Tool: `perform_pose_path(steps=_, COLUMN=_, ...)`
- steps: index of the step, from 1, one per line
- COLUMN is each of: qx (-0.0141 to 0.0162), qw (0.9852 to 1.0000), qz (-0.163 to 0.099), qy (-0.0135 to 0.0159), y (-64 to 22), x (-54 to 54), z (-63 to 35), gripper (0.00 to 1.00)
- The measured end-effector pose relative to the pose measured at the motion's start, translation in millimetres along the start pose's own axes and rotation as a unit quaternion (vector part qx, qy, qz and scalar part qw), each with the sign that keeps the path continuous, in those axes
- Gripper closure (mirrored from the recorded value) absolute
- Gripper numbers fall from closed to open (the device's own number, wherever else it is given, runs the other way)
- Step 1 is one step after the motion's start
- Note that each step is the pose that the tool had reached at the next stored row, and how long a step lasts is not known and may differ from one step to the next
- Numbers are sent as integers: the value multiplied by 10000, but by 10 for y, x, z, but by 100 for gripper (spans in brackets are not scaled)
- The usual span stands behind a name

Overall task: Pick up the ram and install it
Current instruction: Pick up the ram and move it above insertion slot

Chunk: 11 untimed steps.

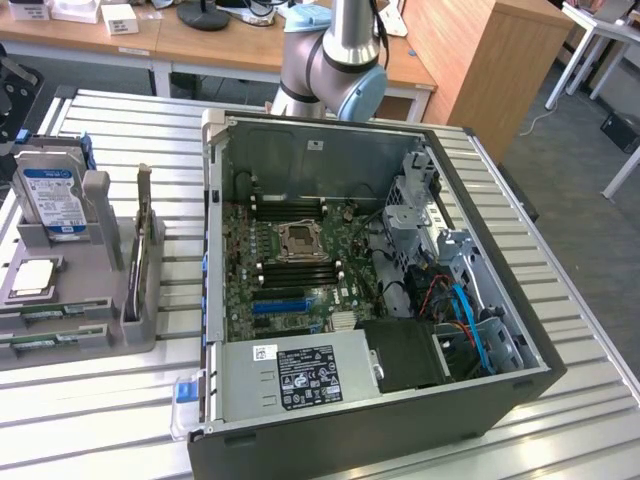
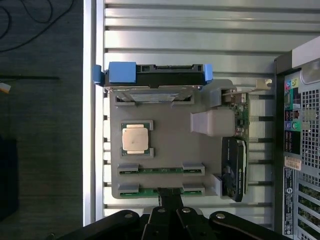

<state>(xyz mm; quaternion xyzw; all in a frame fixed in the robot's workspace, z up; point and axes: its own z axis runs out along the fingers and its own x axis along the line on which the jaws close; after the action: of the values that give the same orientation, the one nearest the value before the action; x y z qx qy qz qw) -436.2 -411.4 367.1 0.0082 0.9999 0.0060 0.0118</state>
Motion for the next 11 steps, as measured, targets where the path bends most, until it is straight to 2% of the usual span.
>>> perform_pose_path(steps=3, qx=0, qw=10000, qz=-18, qy=1, y=0, x=0, z=0, gripper=89)
perform_pose_path(steps=11, qx=-7, qw=9995, qz=-318, qy=4, y=0, x=0, z=0, gripper=89)
